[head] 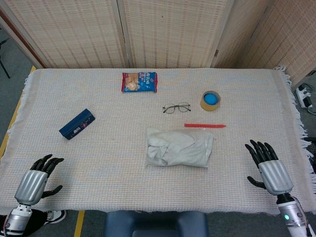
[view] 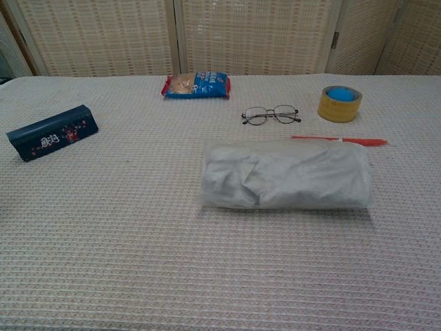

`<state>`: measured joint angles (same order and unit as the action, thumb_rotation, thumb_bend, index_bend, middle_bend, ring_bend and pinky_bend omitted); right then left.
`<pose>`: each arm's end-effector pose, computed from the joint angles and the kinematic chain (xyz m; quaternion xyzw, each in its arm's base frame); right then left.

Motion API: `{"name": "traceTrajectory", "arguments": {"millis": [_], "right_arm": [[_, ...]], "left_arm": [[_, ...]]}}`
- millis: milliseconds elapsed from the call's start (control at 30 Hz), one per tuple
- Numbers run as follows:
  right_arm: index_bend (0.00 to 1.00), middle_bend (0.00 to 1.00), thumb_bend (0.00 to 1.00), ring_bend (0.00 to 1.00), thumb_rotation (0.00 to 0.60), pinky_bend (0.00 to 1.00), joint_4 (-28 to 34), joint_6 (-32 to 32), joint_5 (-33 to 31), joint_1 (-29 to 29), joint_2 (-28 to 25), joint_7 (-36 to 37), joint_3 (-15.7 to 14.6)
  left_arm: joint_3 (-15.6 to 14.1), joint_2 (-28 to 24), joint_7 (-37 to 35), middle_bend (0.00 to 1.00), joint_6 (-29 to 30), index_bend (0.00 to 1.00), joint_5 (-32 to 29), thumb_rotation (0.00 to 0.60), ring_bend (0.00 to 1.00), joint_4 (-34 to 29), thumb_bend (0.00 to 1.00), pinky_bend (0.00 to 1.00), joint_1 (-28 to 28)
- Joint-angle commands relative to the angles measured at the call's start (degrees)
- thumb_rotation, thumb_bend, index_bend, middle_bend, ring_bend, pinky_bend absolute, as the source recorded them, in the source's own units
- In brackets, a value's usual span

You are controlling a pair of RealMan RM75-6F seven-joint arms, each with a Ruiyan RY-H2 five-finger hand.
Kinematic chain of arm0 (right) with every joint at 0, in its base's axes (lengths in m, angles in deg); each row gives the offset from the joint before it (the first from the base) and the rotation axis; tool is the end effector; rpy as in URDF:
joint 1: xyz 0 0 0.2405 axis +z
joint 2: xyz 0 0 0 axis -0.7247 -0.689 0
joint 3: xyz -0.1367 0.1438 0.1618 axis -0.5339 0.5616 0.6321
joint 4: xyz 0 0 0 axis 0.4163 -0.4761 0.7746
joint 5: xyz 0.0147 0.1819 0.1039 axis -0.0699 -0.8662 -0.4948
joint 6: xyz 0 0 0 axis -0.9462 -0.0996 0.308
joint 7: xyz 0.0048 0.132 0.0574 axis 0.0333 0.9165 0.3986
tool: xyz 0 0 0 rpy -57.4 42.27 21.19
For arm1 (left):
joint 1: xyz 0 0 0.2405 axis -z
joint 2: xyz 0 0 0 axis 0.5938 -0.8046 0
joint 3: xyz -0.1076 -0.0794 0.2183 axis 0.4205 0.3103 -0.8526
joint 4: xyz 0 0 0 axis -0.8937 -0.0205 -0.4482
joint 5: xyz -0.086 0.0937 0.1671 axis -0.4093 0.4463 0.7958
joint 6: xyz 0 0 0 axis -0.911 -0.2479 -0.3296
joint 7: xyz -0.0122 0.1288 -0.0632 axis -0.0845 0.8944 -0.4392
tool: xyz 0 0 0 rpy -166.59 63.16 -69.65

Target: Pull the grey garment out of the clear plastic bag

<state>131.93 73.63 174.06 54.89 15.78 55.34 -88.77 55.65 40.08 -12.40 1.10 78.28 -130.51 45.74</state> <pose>-0.2978 -0.1865 0.1237 0.6742 -0.3571 0.3502 0.5434 -0.2970 0.1807 0.1080 -0.6673 -0.3507 -0.3986 0.5223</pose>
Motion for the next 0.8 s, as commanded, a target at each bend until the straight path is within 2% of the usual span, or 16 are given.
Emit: {"name": "traceTrajectory", "arguments": {"millis": [33, 200, 300, 333, 400, 467, 500, 533, 567, 700, 800], "right_arm": [[0.00, 0.00, 0.12, 0.00, 0.600, 0.00, 0.12, 0.23, 0.20, -0.11, -0.09, 0.11, -0.05], [0.00, 0.00, 0.12, 0.00, 0.600, 0.00, 0.32, 1.20, 0.36, -0.63, -0.77, 0.78, -0.01], [0.00, 0.00, 0.12, 0.00, 0.600, 0.00, 0.34, 1.36, 0.31, -0.77, -0.97, 0.91, 0.05], [0.00, 0.00, 0.12, 0.00, 0.600, 0.00, 0.38, 1.38, 0.27, -0.79, -0.96, 0.89, 0.08], [0.00, 0.00, 0.12, 0.00, 0.600, 0.00, 0.42, 1.32, 0.19, -0.79, -0.76, 0.53, 0.14], [0.00, 0.00, 0.12, 0.00, 0.600, 0.00, 0.28, 0.83, 0.00, -0.63, -0.25, -0.21, 0.16], [0.00, 0.00, 0.12, 0.00, 0.600, 0.00, 0.23, 0.49, -0.05, -0.47, 0.01, -0.51, 0.16], [0.00, 0.00, 0.12, 0.00, 0.600, 0.00, 0.17, 0.15, -0.07, -0.29, 0.28, -0.74, 0.18], [0.00, 0.00, 0.12, 0.00, 0.600, 0.00, 0.03, -0.20, -0.12, -0.11, 0.56, -1.03, 0.20], [0.00, 0.00, 0.12, 0.00, 0.600, 0.00, -0.22, -2.22, -1.01, 0.61, 1.15, -1.58, 0.17], [0.00, 0.00, 0.12, 0.00, 0.600, 0.00, -0.34, -2.72, -1.62, 0.83, 1.15, -1.59, 0.42]], "left_arm": [[-0.09, 0.05, -0.05, 0.28, -0.02, 0.24, 0.50, 0.600, 0.15, -0.06, 0.18, 0.25, -0.03], [-0.78, 1.63, -1.76, 0.29, 0.18, 0.24, 3.72, 0.600, 0.15, 0.66, 0.18, 0.25, 0.57], [-0.78, 4.84, -2.75, 0.40, 0.98, 0.24, 7.83, 0.600, 0.22, 2.39, 0.17, 0.34, 2.00], [-0.63, 6.25, -3.32, 0.49, 1.52, 0.25, 9.52, 0.600, 0.30, 3.32, 0.17, 0.45, 2.68], [-0.39, 9.65, -4.33, 0.71, 1.92, 0.28, 12.88, 0.600, 0.54, 5.55, 0.17, 0.69, 4.48], [-0.42, 12.36, -5.37, 0.95, 0.09, 0.34, 15.15, 0.600, 0.82, 6.58, 0.17, 0.92, 6.95], [-0.34, 13.29, -5.46, 0.98, -1.08, 0.36, 15.71, 0.600, 0.88, 6.57, 0.18, 0.96, 8.03], [-0.06, 14.24, -5.44, 1.00, -2.13, 0.40, 16.10, 0.600, 0.96, 6.45, 0.19, 0.99, 9.10], [0.27, 15.23, -5.33, 1.00, -3.25, 0.43, 16.20, 0.600, 0.99, 6.36, 0.20, 1.00, 10.06], [1.59, 17.35, -1.79, 1.00, -12.50, 0.44, 12.37, 0.600, 1.00, 3.32, 0.22, 1.00, 13.78], [3.98, 19.22, 0.74, 1.00, -18.25, 0.43, 6.88, 0.600, 1.00, 1.37, 0.23, 1.00, 15.65]]}}
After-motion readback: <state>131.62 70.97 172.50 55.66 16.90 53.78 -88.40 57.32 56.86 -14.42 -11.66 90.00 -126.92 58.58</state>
